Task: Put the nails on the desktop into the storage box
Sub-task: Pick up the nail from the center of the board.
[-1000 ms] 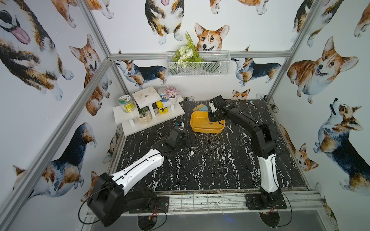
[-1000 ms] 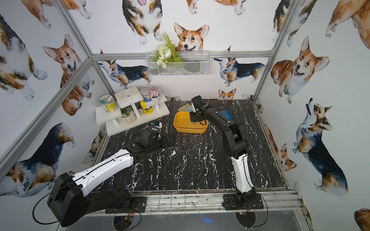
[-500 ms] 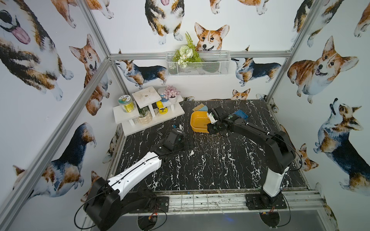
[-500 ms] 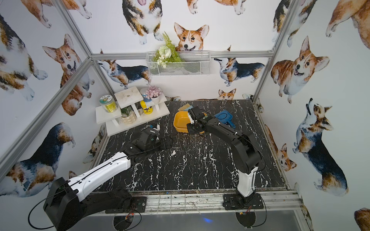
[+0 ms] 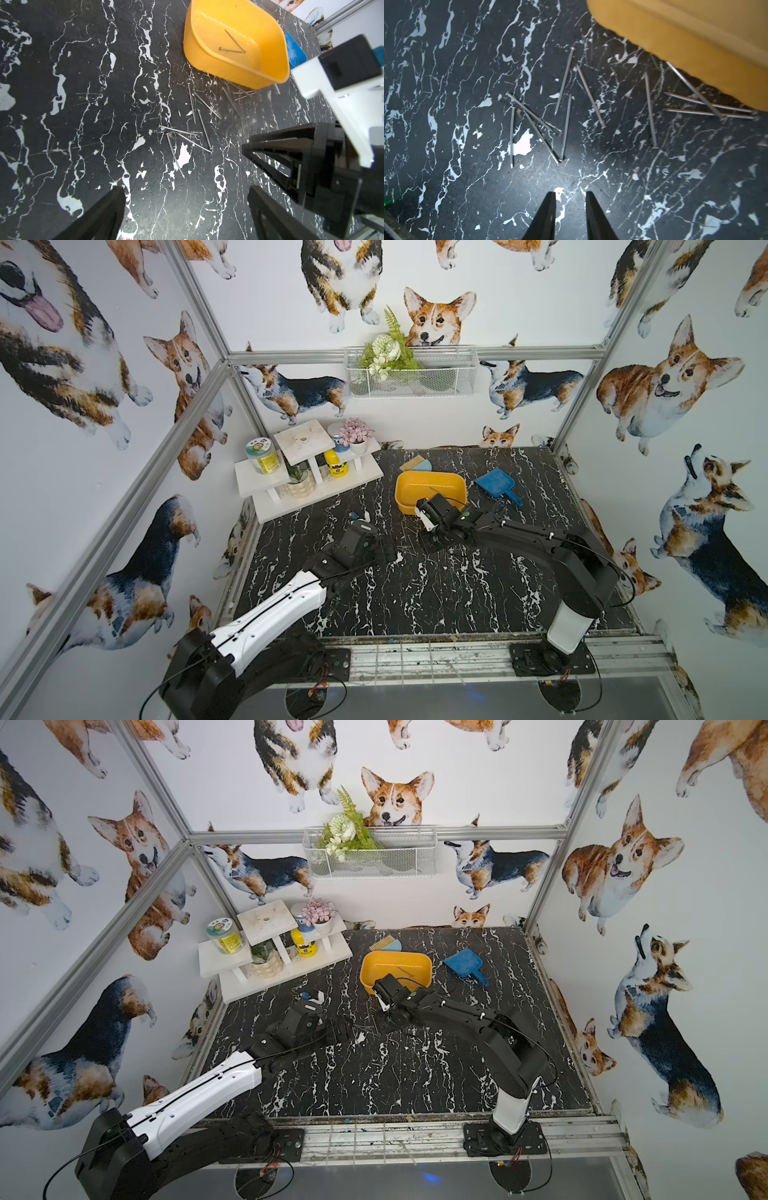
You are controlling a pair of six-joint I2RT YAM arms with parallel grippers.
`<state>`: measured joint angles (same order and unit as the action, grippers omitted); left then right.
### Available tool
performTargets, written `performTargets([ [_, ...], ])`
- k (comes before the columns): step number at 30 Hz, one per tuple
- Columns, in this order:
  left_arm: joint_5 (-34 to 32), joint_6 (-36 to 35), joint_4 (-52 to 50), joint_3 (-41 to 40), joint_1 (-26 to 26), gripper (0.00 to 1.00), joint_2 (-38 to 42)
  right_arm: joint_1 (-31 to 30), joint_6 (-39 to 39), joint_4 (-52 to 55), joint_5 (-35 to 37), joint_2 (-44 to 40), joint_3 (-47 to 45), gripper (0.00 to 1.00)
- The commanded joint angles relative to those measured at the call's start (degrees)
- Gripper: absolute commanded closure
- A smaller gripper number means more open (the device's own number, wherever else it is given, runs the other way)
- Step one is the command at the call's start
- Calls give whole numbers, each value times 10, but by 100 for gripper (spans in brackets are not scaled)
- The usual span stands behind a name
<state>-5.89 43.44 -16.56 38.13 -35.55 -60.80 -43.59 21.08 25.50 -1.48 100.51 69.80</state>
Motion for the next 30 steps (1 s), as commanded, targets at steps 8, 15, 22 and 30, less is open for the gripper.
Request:
performTargets([
  [8, -14, 1, -7, -18, 0, 2, 29, -24, 32, -31, 2, 36, 6, 72],
  [15, -11, 3, -2, -25, 0, 2, 35, -25, 38, -32, 8, 59, 13, 73],
  [22, -9, 2, 1, -27, 0, 2, 35, -25, 40, -33, 10, 75, 20, 74],
  [30, -6, 1, 4, -29, 0, 1, 33, -27, 39, -28, 19, 98, 39, 76],
])
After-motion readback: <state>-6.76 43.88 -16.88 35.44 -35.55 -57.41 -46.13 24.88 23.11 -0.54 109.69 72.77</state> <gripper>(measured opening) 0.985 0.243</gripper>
